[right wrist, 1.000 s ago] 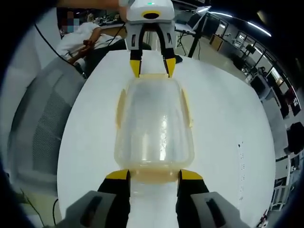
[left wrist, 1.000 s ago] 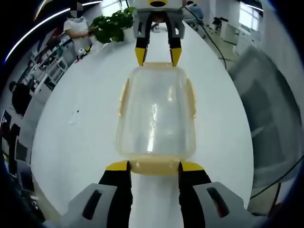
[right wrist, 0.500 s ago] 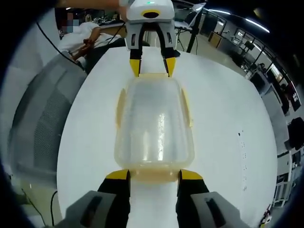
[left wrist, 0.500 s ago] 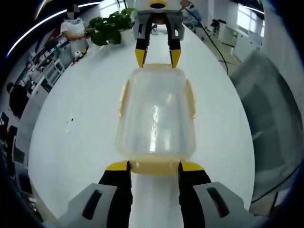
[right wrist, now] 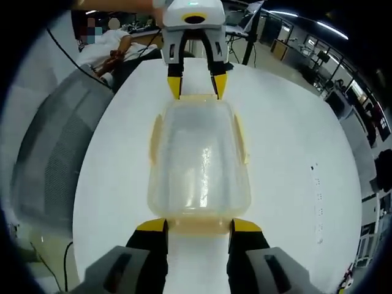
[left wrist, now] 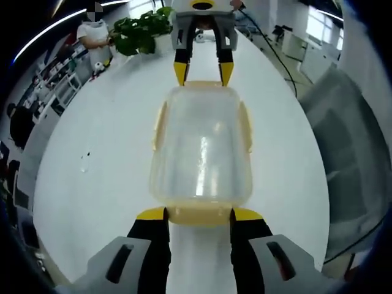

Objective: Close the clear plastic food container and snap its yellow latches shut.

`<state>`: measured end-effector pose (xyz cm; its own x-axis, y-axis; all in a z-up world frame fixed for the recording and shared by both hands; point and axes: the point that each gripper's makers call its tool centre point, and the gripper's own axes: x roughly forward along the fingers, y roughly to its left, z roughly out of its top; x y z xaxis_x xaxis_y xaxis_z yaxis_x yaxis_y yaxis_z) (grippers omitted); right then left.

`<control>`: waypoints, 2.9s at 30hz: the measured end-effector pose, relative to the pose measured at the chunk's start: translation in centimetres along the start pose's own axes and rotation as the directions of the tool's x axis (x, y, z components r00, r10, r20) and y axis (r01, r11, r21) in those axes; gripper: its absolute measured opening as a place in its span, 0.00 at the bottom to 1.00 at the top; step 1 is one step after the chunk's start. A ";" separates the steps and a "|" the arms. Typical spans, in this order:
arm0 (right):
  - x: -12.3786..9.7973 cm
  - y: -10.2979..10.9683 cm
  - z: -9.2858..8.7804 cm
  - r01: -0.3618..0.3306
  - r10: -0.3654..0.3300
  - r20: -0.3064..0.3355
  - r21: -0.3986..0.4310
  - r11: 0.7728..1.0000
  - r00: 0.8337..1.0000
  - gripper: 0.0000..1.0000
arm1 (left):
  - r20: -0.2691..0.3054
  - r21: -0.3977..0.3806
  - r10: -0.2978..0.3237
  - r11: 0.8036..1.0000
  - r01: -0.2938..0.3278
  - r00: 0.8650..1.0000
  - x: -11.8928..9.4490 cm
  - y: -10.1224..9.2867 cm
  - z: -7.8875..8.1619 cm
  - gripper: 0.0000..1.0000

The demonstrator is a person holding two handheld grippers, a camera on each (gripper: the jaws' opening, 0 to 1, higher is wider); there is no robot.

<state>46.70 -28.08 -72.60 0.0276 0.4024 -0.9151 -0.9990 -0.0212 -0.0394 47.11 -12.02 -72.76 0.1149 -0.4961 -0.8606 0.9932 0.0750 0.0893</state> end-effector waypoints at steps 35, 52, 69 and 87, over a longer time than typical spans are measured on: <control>1.6 0.0 -0.5 -0.059 0.059 -0.016 -0.014 0.998 0.998 0.36 | 0.024 -0.048 -0.025 0.999 0.026 0.999 0.9 -0.7 -0.8 0.36; 1.5 0.6 -0.9 -0.074 0.073 0.008 0.024 0.997 0.997 0.37 | 0.048 -0.033 -0.029 0.999 0.031 0.998 1.1 -0.5 -0.7 0.36; 0.7 1.0 -2.2 -0.064 0.063 0.008 0.072 0.995 0.998 0.50 | 0.056 -0.070 -0.034 0.997 0.038 0.998 0.6 -0.8 -1.3 0.42; -1.2 1.3 0.5 -0.052 -0.020 0.193 0.358 0.932 0.981 0.52 | 0.118 -0.211 0.076 0.976 -0.049 0.990 -1.4 0.0 0.6 0.38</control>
<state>45.38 -28.13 -71.38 0.0401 0.5722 -0.8192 -0.9453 0.2872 0.1543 46.92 -11.81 -71.26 0.1912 -0.5880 -0.7859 0.9597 0.2802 0.0238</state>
